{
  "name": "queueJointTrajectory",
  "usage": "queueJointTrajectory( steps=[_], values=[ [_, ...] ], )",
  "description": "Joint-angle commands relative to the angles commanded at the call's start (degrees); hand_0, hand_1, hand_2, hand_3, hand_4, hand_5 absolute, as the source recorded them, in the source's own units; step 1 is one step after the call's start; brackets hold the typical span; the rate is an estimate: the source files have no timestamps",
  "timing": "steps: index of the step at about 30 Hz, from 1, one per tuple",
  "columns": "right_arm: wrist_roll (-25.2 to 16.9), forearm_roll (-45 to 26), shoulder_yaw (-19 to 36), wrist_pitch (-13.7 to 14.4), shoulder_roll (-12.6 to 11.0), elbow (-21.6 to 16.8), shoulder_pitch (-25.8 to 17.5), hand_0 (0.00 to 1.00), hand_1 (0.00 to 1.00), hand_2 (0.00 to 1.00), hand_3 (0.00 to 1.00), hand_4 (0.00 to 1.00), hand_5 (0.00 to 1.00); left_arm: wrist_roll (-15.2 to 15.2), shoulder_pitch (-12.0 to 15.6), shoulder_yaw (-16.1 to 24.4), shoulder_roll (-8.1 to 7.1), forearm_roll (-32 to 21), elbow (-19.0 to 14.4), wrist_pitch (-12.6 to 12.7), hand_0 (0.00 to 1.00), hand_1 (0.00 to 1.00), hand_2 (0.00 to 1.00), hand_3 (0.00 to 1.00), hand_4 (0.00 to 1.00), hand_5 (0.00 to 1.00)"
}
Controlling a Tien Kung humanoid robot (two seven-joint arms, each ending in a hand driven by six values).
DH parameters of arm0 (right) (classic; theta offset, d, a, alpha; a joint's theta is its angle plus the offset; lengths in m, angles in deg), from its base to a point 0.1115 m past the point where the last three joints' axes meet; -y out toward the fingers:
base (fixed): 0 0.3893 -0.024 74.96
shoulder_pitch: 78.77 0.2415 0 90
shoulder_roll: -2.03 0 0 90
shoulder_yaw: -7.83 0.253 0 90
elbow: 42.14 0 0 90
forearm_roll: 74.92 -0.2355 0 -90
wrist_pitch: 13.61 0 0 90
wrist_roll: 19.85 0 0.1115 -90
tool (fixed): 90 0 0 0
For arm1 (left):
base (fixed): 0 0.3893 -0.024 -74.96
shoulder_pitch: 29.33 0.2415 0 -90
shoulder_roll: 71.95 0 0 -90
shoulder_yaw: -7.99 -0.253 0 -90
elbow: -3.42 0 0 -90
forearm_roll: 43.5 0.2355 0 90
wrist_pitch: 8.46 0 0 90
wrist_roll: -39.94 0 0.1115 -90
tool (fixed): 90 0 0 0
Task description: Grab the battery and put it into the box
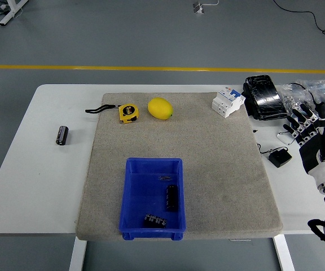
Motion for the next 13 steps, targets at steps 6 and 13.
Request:
queueJointTrajectory(
  steps=[6,13],
  values=[
    [0.49,1.93,0.05,0.00,0.07,-0.14,-0.07,0.857,0.825,0.844,0.891,0.998,0.924,0.47,-0.06,-0.85,0.19,-1.55,0.08,0.39,0.698,0.674,0.713,0.623,0.642,0.662],
    [0.71,1.56,-0.22,-0.02,0.12,-0.46,0.16,0.886,0.834,0.851,0.932,0.998,0.924,0.79,-0.23,-1.42,0.35,-2.44,0.09,0.64,0.697,0.673,0.712,0.622,0.641,0.665]
  ],
)
